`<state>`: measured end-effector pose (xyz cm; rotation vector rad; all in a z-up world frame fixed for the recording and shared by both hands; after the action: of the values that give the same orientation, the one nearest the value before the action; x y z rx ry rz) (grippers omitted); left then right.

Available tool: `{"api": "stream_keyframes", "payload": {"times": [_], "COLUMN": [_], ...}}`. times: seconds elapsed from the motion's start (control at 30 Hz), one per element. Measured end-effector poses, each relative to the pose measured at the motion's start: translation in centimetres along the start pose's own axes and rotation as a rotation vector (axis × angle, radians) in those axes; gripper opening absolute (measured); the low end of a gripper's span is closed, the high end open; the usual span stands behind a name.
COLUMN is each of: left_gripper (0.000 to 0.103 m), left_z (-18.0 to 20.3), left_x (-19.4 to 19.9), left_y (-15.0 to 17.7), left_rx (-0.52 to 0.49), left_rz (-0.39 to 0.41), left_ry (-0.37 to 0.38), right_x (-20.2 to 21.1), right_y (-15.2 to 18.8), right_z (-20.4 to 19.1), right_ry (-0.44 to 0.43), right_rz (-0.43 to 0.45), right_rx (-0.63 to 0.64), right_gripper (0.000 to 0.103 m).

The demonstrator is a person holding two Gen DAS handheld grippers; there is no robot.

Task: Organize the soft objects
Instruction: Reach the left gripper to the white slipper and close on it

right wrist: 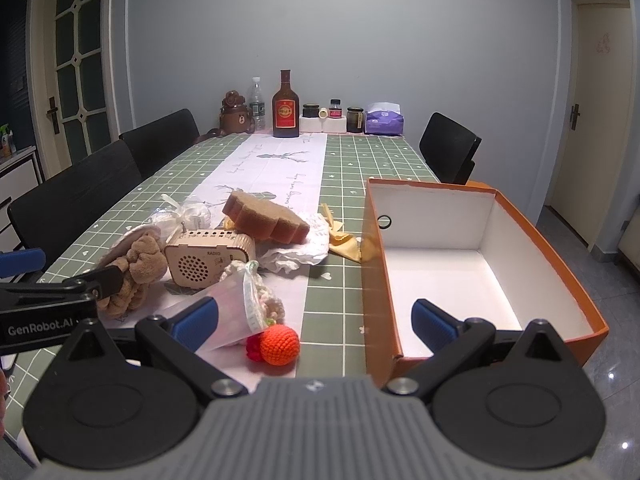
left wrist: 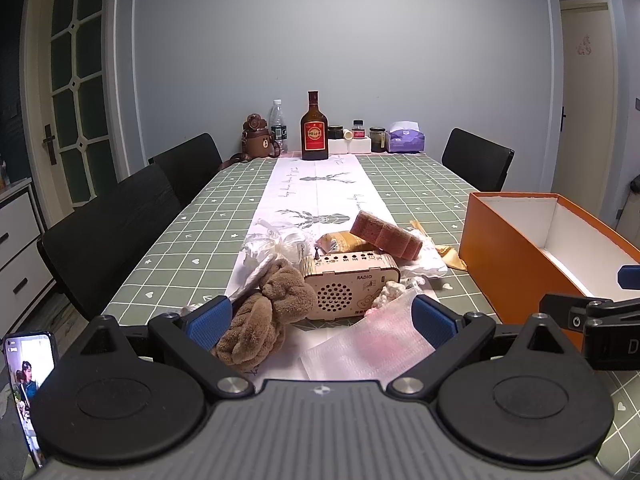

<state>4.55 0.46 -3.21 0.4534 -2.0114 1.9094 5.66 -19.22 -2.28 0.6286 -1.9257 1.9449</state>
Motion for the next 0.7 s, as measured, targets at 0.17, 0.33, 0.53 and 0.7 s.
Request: {"api": "stream_keyframes", "payload": {"times": [0.17, 0.33, 0.53, 0.7], "left_gripper": [0.103, 0.103, 0.091, 0.077], "left_z": [-0.1, -0.4, -1.6, -3.3], "left_x": [-0.2, -0.8, -2.3, -3.7], "left_y": [0.2, 0.9, 2.9, 3.7], "left_rx": [0.001, 0.009, 0.016, -0.002], "left_rz": [-0.007, -0.016, -0.075, -0.079], "left_ry": [0.007, 0.053, 0.137, 0.080], "right_x": [-0.1, -0.4, -2.9, -5.2], "right_y": [0.1, 0.5, 1.3, 1.8], "right_z": [-0.2, -0.4, -2.3, -4.1], "right_ry": [-0.003, -0.056, -0.128, -0.175], "right_rz": [-0.001, 0.049, -0.012, -0.052], "right_rx": [-0.001, -0.027, 0.040, 0.093], "right_gripper": [0.101, 0.101, 0.087, 0.078]}}
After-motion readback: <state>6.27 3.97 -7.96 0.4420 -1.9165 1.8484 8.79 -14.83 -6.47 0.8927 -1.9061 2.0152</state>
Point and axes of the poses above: each gripper's, at about its wrist camera, not at the fingertips, and x roughly against the way its jaws point, z to its right, y to its underside, the point moved 5 cm from there along -x, roughly the way its jaws point, and after that the axes turned 2 degrees about z, right-handed, at the moved point
